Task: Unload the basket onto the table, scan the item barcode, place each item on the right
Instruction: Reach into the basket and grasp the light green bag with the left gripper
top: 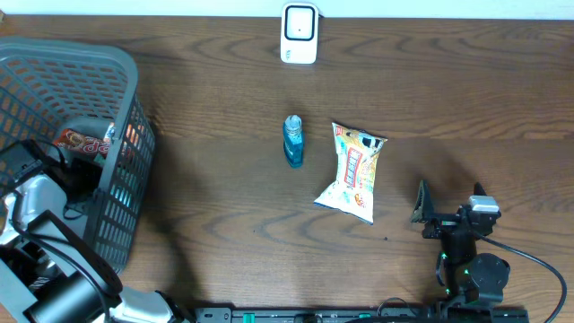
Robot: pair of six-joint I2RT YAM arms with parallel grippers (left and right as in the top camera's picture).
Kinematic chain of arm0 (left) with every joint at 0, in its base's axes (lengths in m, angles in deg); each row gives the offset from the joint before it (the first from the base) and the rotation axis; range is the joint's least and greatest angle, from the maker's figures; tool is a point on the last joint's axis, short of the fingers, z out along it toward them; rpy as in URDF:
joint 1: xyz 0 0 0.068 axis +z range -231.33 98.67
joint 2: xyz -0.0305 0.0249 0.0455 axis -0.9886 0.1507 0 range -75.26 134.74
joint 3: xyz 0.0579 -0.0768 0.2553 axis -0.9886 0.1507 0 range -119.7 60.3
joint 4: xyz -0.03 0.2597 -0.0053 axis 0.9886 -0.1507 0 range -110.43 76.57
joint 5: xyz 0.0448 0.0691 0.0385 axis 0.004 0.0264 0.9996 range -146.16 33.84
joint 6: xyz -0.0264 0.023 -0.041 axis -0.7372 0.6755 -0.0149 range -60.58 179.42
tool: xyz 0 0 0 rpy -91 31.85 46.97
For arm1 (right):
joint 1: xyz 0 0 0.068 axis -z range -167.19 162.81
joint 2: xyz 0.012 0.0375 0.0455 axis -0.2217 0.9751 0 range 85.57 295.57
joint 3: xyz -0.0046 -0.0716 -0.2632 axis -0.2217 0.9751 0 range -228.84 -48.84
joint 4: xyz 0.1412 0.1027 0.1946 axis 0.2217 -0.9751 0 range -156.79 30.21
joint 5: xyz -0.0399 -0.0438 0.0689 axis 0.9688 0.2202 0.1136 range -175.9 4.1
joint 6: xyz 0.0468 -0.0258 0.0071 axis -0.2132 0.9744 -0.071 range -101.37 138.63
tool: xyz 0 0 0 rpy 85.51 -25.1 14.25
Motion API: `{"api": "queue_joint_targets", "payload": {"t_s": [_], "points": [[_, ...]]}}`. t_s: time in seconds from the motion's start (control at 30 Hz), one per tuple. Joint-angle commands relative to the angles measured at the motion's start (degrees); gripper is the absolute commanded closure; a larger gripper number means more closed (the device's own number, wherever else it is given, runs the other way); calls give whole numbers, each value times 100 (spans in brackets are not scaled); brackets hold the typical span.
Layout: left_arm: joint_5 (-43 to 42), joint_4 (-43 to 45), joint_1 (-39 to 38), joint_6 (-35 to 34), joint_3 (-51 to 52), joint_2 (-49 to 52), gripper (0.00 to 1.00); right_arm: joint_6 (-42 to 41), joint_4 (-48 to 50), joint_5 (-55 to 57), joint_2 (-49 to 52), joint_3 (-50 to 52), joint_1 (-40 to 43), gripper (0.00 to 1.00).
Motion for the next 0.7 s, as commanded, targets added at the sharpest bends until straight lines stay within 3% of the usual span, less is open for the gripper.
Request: {"api": "queue_joint_targets", "payload": {"t_s": [0.0, 0.17, 0.43, 0.67], "points": [[330, -341, -61, 142, 562, 686, 92, 33, -22, 7, -22, 7, 15, 1], [361, -693, -55, 273, 225, 221, 93, 33, -22, 7, -22, 7, 15, 1], [374, -1539, 210, 238, -743, -1517, 92, 33, -22, 4, -22, 7, 15, 1], [372, -1674, 625, -332, -973, -3204, 93, 33, -22, 7, -22, 7, 15, 1]]}}
